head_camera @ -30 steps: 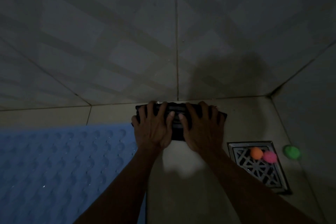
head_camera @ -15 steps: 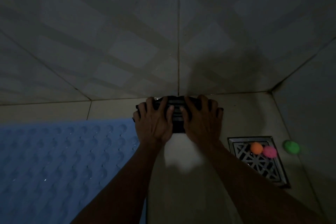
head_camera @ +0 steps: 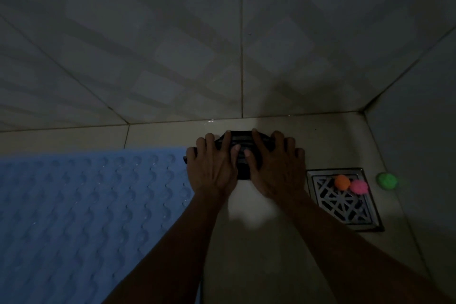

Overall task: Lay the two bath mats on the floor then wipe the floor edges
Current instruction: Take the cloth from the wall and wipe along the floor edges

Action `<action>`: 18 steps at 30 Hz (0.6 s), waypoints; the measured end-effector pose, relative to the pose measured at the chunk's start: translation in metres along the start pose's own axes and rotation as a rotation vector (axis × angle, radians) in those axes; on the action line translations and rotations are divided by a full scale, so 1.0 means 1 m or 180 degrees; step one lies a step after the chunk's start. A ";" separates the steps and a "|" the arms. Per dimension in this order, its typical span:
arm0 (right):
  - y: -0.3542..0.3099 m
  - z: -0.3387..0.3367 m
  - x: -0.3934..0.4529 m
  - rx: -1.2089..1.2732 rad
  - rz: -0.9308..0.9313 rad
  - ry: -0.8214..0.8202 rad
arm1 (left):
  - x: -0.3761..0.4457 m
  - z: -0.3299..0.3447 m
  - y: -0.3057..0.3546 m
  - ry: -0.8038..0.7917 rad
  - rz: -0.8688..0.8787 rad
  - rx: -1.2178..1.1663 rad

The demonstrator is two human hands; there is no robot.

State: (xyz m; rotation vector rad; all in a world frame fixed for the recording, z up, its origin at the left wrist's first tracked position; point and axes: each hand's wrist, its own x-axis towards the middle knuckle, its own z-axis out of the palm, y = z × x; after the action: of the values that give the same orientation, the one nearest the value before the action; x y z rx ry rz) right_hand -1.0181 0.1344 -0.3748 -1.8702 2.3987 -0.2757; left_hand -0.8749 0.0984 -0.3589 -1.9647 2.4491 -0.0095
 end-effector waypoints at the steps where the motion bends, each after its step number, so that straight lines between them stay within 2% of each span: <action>1: 0.000 -0.001 -0.003 -0.0015 0.0004 -0.0036 | -0.003 0.000 0.000 -0.0013 -0.0018 -0.0031; 18: -0.001 -0.008 -0.062 -0.0123 -0.0031 -0.0238 | -0.069 0.006 -0.001 0.0164 -0.0064 0.0115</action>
State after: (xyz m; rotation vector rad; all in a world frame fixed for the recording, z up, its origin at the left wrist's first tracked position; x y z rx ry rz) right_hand -1.0032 0.1952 -0.3697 -1.8737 2.3631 -0.1582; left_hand -0.8589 0.1658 -0.3647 -1.9991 2.4417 -0.1052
